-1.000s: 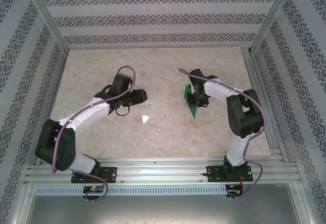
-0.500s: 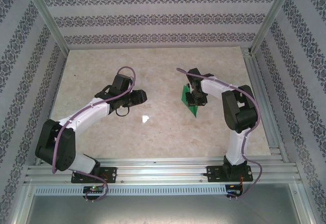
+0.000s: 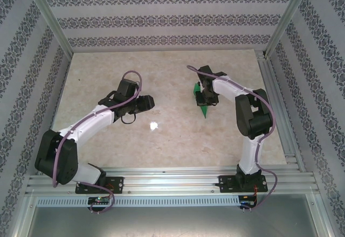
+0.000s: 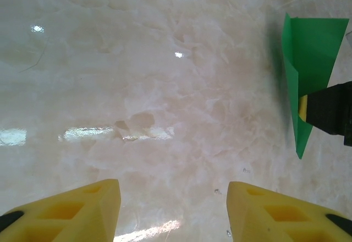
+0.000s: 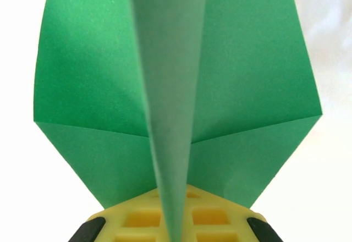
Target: Fold a paper plane with a square sheet of paper (fold left side to right side)
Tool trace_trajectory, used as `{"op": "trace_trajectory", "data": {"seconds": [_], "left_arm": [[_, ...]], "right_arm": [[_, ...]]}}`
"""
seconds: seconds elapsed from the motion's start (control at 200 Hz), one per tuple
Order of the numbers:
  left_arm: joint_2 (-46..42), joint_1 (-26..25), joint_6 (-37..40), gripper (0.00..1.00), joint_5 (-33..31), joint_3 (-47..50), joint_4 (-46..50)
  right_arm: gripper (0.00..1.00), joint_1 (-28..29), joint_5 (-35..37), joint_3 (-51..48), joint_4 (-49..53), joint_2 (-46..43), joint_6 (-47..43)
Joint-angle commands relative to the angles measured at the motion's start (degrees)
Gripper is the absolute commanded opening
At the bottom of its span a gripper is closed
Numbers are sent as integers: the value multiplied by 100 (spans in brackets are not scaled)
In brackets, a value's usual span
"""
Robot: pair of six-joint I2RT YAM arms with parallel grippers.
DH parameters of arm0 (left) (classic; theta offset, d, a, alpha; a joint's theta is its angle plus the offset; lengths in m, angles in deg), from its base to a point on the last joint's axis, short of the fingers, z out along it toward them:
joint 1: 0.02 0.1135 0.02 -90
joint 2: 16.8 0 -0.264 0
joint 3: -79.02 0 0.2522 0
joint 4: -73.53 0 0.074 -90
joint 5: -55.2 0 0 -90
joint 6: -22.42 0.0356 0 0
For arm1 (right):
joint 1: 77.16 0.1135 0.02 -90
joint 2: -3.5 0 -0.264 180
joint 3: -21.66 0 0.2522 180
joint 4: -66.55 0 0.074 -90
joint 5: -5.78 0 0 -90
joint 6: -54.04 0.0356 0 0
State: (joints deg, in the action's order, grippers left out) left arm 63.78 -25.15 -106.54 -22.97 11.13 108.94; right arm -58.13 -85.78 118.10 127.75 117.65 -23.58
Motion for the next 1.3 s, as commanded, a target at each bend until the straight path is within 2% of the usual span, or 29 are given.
{"op": "trace_trajectory", "data": {"seconds": [0.0,0.245,0.415,0.804,0.859,0.999,1.204,1.294], "left_arm": [[-250,63,170,55,-154,99,172],[-369,63,208,55,-195,137,277],[-377,61,197,56,-179,165,270],[-379,62,236,56,-215,139,326],[-375,69,242,56,-215,134,330],[-358,69,244,56,-208,132,331],[-362,68,247,56,-205,118,339],[-375,66,257,56,-216,109,357]], "right_arm": [[6,-91,122,432,94,323,8],[7,-127,112,1230,349,1017,10],[17,-165,138,1615,527,1300,-33],[24,-316,157,2188,775,1696,-132],[22,-320,150,2247,791,1736,-148],[8,-317,99,2274,831,1762,-133],[0,-293,70,2201,822,1795,-109],[0,-269,70,2174,811,1810,-108]]}}
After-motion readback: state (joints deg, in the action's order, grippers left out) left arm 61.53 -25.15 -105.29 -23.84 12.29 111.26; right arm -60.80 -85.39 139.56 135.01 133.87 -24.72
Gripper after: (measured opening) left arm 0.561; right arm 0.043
